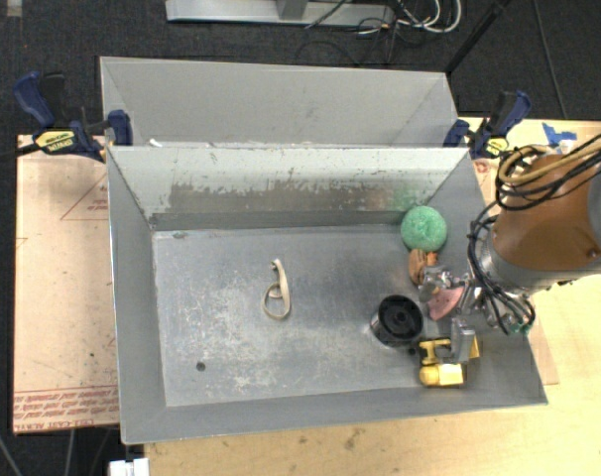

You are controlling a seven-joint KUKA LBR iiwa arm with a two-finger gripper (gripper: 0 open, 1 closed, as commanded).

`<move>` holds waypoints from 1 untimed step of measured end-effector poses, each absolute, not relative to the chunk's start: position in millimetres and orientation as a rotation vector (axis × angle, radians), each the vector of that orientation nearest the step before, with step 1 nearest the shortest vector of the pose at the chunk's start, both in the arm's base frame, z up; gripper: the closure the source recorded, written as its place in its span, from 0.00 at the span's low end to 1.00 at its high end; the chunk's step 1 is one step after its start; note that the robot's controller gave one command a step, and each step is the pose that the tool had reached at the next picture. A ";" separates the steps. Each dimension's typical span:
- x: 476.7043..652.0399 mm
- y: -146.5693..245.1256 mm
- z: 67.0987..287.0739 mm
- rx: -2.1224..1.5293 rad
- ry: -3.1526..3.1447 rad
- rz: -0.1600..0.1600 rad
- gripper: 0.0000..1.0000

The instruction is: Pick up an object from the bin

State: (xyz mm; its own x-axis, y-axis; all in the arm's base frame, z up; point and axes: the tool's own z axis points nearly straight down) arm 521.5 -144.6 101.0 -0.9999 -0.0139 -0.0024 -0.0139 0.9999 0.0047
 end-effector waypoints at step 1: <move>541.1 -105.4 73.6 0.046 3.138 0.002 0.00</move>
Offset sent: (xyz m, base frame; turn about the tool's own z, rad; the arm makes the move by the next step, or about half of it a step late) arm 0.0016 0.0115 -0.0310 0.1830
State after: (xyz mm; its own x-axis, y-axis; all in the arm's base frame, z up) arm 541.1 -105.4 73.6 -0.9996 0.0296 -0.0029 0.0296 0.9996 0.0014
